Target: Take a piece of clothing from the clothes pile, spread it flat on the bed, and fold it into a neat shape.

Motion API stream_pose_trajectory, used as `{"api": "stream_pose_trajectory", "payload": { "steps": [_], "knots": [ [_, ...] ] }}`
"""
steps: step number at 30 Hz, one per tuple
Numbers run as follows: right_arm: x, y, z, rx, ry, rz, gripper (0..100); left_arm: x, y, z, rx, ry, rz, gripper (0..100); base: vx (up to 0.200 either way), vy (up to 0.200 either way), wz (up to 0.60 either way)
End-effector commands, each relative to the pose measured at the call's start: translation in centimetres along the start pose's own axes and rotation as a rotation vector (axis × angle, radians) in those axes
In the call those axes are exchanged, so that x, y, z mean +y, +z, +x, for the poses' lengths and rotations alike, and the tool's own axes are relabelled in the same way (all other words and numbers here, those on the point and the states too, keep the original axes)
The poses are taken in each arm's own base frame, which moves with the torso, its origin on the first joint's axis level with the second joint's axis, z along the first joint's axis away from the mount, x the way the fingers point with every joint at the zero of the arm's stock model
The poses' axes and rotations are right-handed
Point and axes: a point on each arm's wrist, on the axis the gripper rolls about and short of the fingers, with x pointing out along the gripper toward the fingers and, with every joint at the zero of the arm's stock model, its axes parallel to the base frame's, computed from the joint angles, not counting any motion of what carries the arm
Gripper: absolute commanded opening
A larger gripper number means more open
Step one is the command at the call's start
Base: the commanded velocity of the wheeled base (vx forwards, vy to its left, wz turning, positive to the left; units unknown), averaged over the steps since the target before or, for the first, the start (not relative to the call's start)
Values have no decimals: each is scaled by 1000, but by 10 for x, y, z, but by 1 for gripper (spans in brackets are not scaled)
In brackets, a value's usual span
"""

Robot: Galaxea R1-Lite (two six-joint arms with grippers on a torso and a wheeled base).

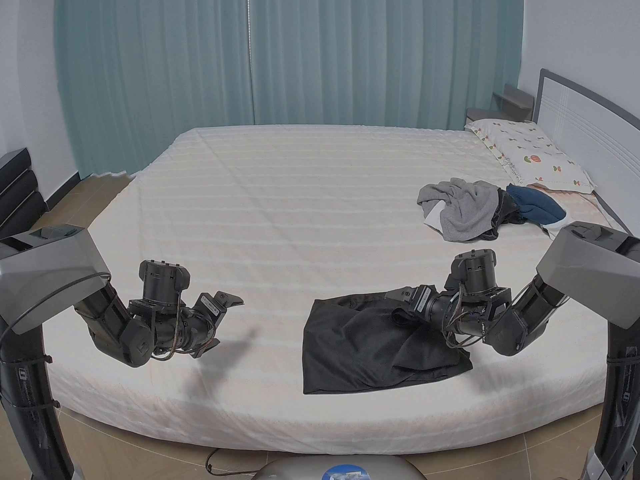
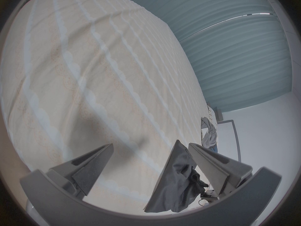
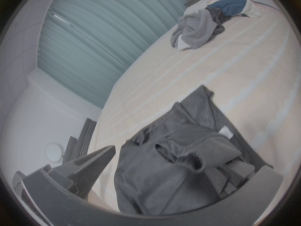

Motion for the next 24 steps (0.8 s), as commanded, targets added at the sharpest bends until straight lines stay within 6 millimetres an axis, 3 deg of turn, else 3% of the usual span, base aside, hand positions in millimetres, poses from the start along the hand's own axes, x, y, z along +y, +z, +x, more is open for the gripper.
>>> {"api": "stream_pose_trajectory", "payload": {
  "steps": [1,8,15,24],
  "knots": [
    [-26,11,4,-44,-42,29,100,1,0,1,1,2,-1,100,0,0,0],
    [-41,18,-2,-57,-80,57,100,1,0,1,1,2,-1,100,0,0,0],
    [-34,24,-14,-79,-64,57,100,1,-1,1,2,3,2,100,0,0,0],
    [-36,47,-30,-147,-57,103,100,-5,1,-1,1,-21,-7,100,0,0,0]
  ]
}}
